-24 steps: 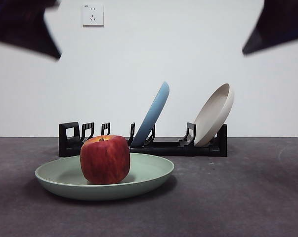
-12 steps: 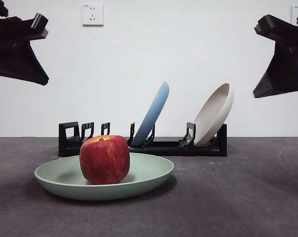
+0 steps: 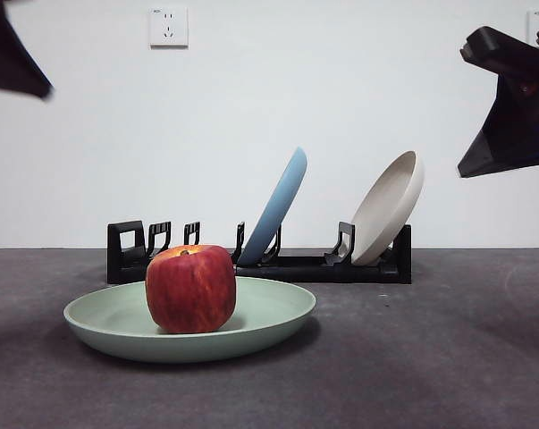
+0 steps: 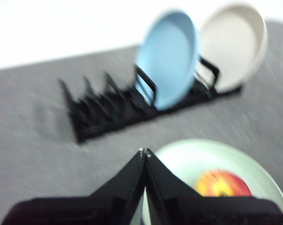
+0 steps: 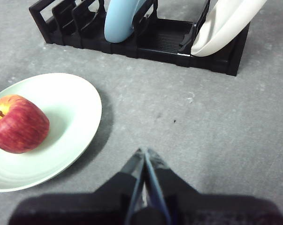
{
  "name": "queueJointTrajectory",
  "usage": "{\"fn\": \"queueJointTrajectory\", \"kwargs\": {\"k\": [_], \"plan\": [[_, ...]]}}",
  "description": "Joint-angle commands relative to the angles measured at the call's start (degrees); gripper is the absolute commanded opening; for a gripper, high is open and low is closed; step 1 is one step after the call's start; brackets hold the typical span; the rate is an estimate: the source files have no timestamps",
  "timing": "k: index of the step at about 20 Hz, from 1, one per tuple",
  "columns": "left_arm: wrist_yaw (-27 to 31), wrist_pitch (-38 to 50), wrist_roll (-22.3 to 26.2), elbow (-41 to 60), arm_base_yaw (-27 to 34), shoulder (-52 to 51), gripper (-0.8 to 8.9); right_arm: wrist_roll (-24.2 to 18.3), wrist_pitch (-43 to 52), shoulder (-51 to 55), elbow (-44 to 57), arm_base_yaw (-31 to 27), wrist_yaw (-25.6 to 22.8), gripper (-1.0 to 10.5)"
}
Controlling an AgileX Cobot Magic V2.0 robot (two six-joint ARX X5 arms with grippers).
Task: Take the green plate from the plate rack,put the plate on the table,take the apple from the table,put the apple in the plate
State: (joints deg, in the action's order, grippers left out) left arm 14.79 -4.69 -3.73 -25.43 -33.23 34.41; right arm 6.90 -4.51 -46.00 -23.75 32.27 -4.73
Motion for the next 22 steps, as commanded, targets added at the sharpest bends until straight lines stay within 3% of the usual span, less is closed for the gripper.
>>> {"fn": "queueJointTrajectory", "kwargs": {"k": [1, 3, 6, 10, 16, 22], "plan": [[-0.3, 0.3, -0.6, 0.3, 6.3, -6.6, 0.00, 0.5, 0.4, 0.0, 0.1, 0.0, -0.1, -0.2], [-0.3, 0.3, -0.6, 1.2, 13.1, -10.7, -0.01, 0.5, 0.4, 0.0, 0.1, 0.0, -0.2, -0.2], [-4.9, 0.3, 0.3, 6.1, 22.4, -15.4, -0.01, 0.5, 0.4, 0.0, 0.1, 0.0, -0.1, -0.2], [-11.2, 0.5, 0.8, 15.1, 29.6, -21.5, 0.00, 0.5, 0.4, 0.0, 0.1, 0.0, -0.2, -0.2], [-12.2, 0.9, 0.7, 24.3, 31.2, -28.3, 0.00, 0.5, 0.4, 0.0, 0.1, 0.0, -0.1, -0.2], [-12.2, -4.6, 0.9, 25.2, 31.7, -33.5, 0.00, 0.5, 0.4, 0.0, 0.1, 0.0, -0.2, -0.2]]}}
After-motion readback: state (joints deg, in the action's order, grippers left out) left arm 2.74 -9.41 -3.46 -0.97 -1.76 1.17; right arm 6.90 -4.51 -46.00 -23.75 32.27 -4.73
